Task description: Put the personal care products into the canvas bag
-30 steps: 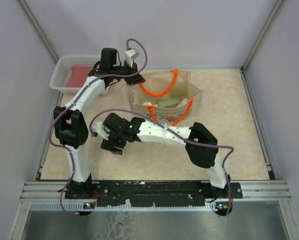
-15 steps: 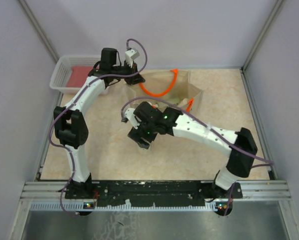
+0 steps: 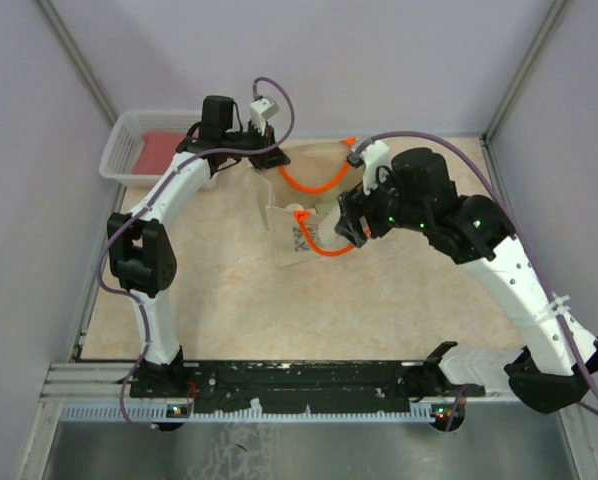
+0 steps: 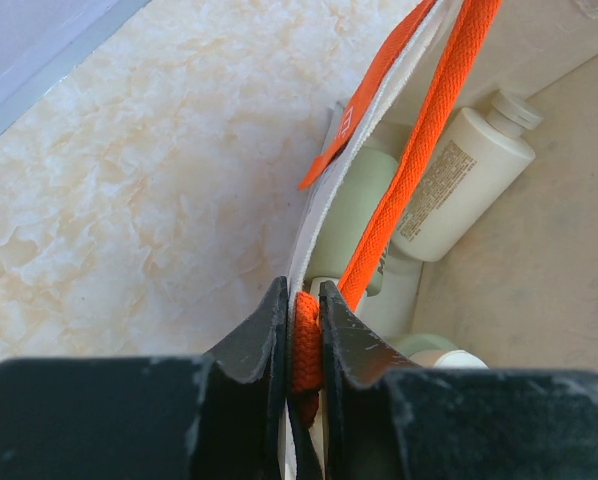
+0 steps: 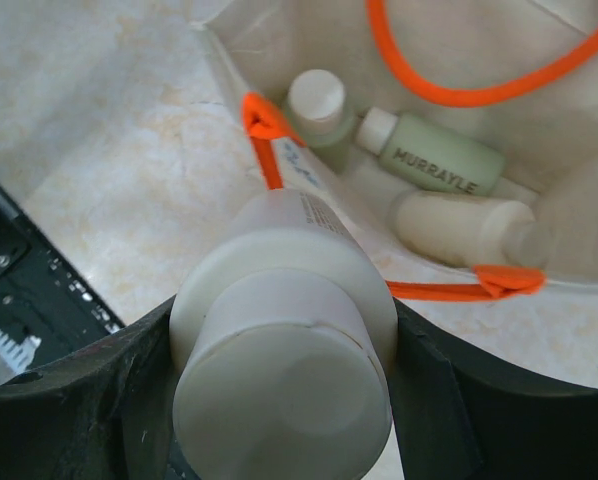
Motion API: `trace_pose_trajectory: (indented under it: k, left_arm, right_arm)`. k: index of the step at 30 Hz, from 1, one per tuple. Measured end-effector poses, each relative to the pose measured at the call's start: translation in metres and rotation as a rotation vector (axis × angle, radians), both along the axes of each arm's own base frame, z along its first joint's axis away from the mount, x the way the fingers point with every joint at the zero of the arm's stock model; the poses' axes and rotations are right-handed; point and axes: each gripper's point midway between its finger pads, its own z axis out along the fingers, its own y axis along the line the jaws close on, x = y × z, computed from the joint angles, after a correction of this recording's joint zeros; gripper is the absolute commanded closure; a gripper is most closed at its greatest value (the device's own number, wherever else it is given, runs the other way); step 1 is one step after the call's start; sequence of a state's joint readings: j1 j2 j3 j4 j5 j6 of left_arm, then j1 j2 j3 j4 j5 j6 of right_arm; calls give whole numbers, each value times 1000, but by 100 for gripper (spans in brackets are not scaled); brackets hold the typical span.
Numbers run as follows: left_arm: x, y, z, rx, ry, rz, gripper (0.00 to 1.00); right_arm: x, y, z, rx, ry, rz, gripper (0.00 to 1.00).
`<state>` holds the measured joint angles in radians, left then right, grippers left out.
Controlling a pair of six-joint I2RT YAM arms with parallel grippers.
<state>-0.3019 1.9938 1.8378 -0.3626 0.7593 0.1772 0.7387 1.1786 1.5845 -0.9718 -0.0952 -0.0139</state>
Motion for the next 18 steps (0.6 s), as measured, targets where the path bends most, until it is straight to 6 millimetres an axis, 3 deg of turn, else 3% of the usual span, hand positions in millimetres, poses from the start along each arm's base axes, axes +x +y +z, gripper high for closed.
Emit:
trace_pose_trajectory:
  k: [4, 12, 18]
  left_arm:
    - [0, 0, 0, 0, 0, 1, 100]
    - [1, 1, -2, 3, 0, 6, 100]
    - [2, 2, -3, 5, -2, 8, 100]
  right_arm:
    - [29, -19, 0, -1, -15, -109, 100]
    - [79, -6, -5, 5, -32, -156, 100]
    - [101, -13, 16, 103, -62, -182, 100]
